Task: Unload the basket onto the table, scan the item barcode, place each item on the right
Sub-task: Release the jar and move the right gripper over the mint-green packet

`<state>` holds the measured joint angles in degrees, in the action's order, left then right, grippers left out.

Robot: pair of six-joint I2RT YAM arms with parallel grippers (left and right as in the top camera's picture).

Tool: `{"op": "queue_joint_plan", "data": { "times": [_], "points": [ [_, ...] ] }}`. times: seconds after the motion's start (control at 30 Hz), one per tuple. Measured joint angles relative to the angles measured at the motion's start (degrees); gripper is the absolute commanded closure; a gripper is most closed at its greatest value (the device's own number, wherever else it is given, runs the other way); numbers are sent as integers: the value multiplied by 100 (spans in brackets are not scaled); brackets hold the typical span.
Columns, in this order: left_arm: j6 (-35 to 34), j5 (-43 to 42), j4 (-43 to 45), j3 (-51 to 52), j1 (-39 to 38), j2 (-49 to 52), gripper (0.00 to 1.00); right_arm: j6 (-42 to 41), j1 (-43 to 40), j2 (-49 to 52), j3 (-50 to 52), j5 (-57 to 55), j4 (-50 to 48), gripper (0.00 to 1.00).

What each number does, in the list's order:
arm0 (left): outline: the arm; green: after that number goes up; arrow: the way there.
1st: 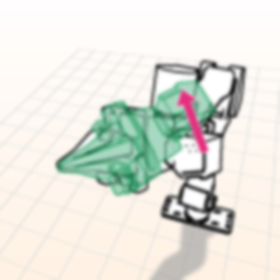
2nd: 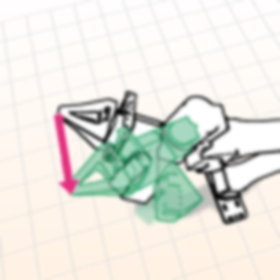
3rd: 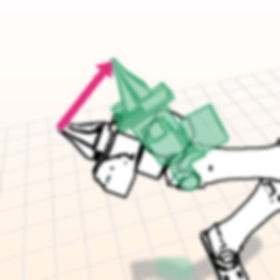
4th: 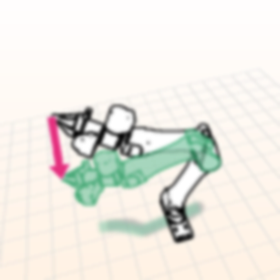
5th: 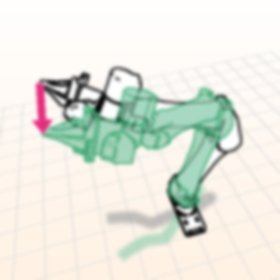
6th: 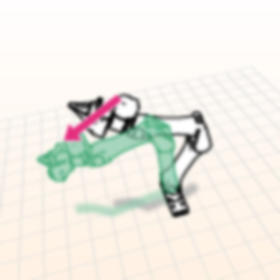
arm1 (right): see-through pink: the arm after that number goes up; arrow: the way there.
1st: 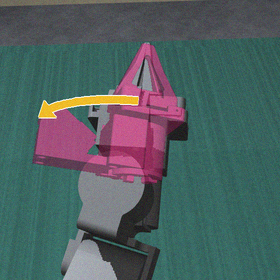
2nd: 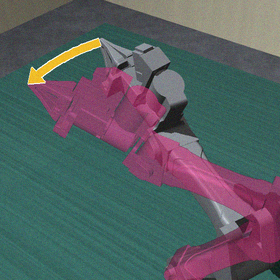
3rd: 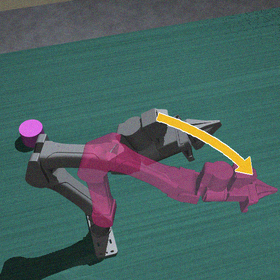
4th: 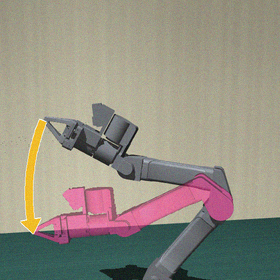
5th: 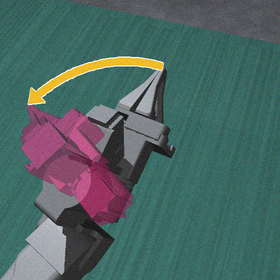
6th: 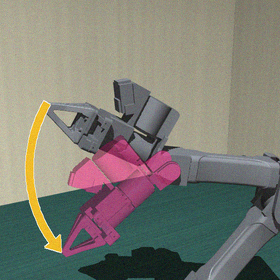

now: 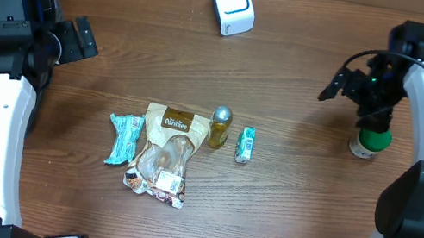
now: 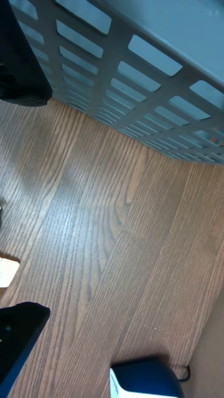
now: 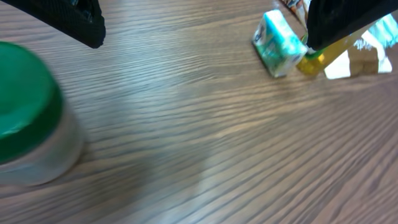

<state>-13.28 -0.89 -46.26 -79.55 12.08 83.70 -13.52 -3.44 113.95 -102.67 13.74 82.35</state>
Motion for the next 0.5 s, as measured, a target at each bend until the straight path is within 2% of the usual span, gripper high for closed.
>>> {"op": "queue_joint_plan", "data": {
  "times": [0.23,0.5],
  "points": [
    [0,0,0,0,0,0,0,0,551,0,149,105,22,0],
    [0,0,0,0,0,0,1,-4,1147,0,693,131,-461,0]
  ]
}}
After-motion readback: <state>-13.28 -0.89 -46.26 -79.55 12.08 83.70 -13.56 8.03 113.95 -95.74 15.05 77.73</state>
